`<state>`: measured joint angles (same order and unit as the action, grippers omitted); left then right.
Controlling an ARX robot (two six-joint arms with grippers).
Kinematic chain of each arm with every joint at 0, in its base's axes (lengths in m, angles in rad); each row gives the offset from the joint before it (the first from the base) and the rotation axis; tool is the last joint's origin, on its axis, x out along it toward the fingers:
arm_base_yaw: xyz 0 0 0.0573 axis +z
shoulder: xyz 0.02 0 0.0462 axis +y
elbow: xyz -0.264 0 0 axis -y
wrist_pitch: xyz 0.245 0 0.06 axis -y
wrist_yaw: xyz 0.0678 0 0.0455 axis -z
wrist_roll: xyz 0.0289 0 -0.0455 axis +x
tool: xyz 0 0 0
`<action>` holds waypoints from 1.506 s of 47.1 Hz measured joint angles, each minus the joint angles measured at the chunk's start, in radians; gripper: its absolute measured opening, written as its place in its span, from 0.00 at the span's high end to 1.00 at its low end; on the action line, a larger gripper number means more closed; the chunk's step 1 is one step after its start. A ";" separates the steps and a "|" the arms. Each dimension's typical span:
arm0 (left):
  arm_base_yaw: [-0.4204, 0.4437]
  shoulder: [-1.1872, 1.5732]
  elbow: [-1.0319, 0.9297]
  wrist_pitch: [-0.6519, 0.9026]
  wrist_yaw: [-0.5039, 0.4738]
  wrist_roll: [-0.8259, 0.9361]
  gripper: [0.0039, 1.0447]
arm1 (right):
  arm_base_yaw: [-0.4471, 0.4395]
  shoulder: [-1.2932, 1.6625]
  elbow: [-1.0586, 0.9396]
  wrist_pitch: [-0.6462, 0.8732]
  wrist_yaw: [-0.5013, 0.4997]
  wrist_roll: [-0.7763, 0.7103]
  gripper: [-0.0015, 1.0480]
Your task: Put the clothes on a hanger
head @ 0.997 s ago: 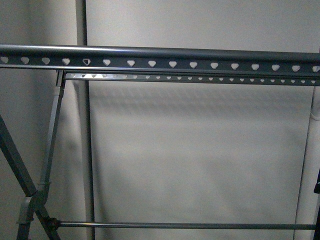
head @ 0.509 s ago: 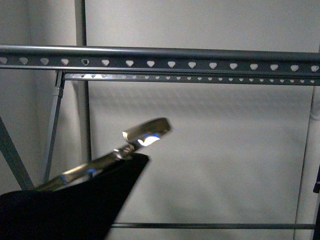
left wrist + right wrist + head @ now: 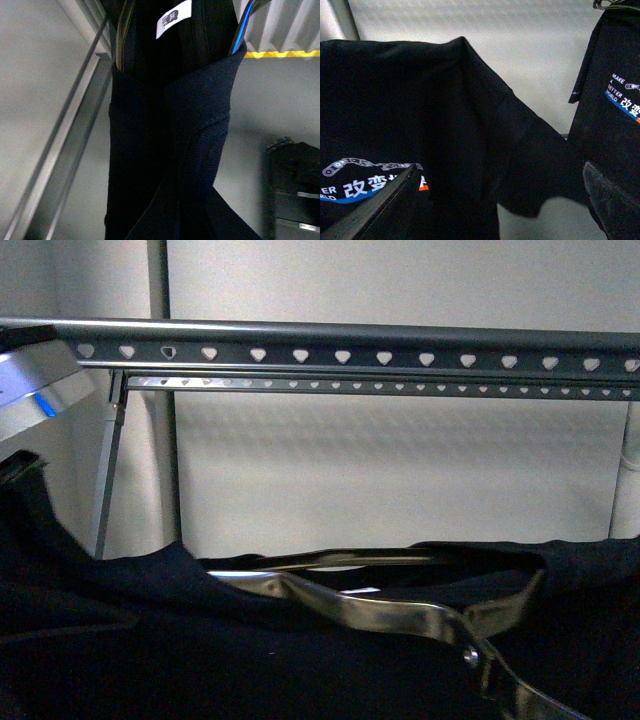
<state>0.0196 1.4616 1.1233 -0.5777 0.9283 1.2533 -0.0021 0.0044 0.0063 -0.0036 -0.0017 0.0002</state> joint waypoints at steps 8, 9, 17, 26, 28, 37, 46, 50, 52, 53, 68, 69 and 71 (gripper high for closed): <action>-0.024 0.010 0.005 0.071 -0.002 0.034 0.96 | 0.000 0.000 0.000 0.000 0.000 0.000 0.07; -0.024 0.010 0.005 0.072 -0.002 0.035 0.96 | 0.000 0.000 0.000 0.000 0.000 0.000 0.07; -0.023 0.010 0.005 0.074 -0.009 0.041 0.96 | 0.000 0.000 0.000 0.000 0.000 0.000 0.07; -0.022 0.011 0.005 0.074 -0.016 0.048 0.96 | -0.287 0.383 0.115 0.284 -0.695 0.142 0.07; -0.023 0.012 0.005 0.074 -0.016 0.050 0.96 | -0.305 0.520 0.195 0.320 -0.807 0.078 0.07; -0.018 0.012 0.005 0.074 -0.017 0.050 0.96 | -0.183 0.940 0.502 0.023 -0.918 -0.682 0.07; -0.020 0.013 0.005 0.074 -0.016 0.050 0.96 | -0.071 1.178 0.660 -0.024 -0.760 -1.175 0.07; -0.020 0.013 0.005 0.074 -0.016 0.050 0.96 | -0.046 1.253 0.716 -0.006 -0.706 -1.229 0.07; -0.020 0.013 0.006 0.074 -0.016 0.050 0.96 | -0.039 1.279 0.735 0.002 -0.693 -1.235 0.07; -0.020 0.013 0.006 0.074 -0.016 0.051 0.96 | -0.035 1.295 0.747 0.008 -0.681 -1.239 0.07; -0.020 0.013 0.006 0.074 -0.016 0.051 0.96 | -0.014 1.450 0.883 0.050 -0.605 -1.221 0.09; -0.020 0.013 0.006 0.074 -0.016 0.051 0.96 | -0.014 1.455 0.887 0.055 -0.602 -1.221 0.11; -0.020 0.013 0.006 0.074 -0.016 0.051 0.96 | -0.012 1.478 0.905 0.061 -0.593 -1.212 0.19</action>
<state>-0.0002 1.4746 1.1290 -0.5041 0.9127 1.3048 -0.0143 1.4826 0.9112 0.0578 -0.5945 -1.2114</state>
